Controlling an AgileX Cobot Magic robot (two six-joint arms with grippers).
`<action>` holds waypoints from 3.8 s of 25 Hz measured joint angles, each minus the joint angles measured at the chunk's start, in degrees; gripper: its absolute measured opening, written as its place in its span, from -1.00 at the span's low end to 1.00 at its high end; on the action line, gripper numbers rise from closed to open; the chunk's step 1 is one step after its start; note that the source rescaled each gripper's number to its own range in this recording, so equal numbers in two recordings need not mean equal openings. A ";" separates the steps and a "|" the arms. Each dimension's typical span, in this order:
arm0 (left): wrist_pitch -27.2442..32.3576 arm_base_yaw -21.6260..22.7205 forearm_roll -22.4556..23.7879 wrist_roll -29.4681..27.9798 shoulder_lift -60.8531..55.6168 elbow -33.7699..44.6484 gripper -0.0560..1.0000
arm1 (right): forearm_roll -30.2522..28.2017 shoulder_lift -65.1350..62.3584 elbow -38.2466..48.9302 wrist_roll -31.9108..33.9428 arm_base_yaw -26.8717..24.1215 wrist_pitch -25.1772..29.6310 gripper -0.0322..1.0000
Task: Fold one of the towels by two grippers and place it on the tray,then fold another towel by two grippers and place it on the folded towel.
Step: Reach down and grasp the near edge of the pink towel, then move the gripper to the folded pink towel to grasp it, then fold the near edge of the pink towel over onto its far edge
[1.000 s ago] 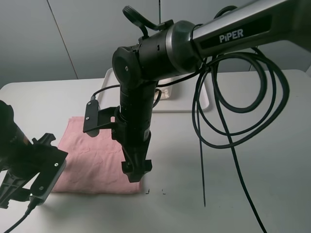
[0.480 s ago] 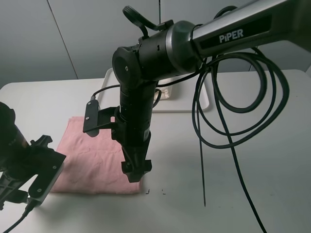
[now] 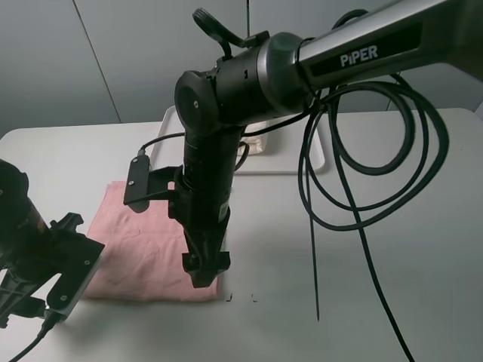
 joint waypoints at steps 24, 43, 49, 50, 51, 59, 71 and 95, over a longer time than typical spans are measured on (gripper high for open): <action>-0.95 0.00 0.00 0.00 0.05 0.00 0.91 | -1.80 0.03 6.97 5.63 5.70 -4.31 1.00; -1.17 0.00 0.00 0.00 0.05 0.00 0.91 | -10.05 0.03 9.64 13.64 10.08 -10.22 0.78; -1.07 0.00 0.00 0.00 0.05 0.00 0.91 | -10.13 1.87 9.64 14.65 10.08 -10.22 0.62; -1.07 0.00 0.00 0.00 0.15 0.00 0.91 | -10.13 1.87 9.64 14.91 10.08 -10.22 0.64; -1.07 0.00 0.00 0.00 0.14 0.00 0.91 | -10.13 1.87 9.64 15.03 10.18 -10.22 0.64; -1.07 0.00 0.00 0.00 0.14 0.00 0.91 | -11.24 2.22 9.64 15.92 10.23 -10.35 0.58; -1.07 0.00 0.00 0.00 0.14 0.00 0.91 | -15.98 2.57 9.53 21.54 10.34 -13.31 -0.93; -2.74 0.00 0.10 -0.03 -0.55 -0.10 -0.88 | -9.63 2.46 9.53 25.62 10.34 -14.40 -0.93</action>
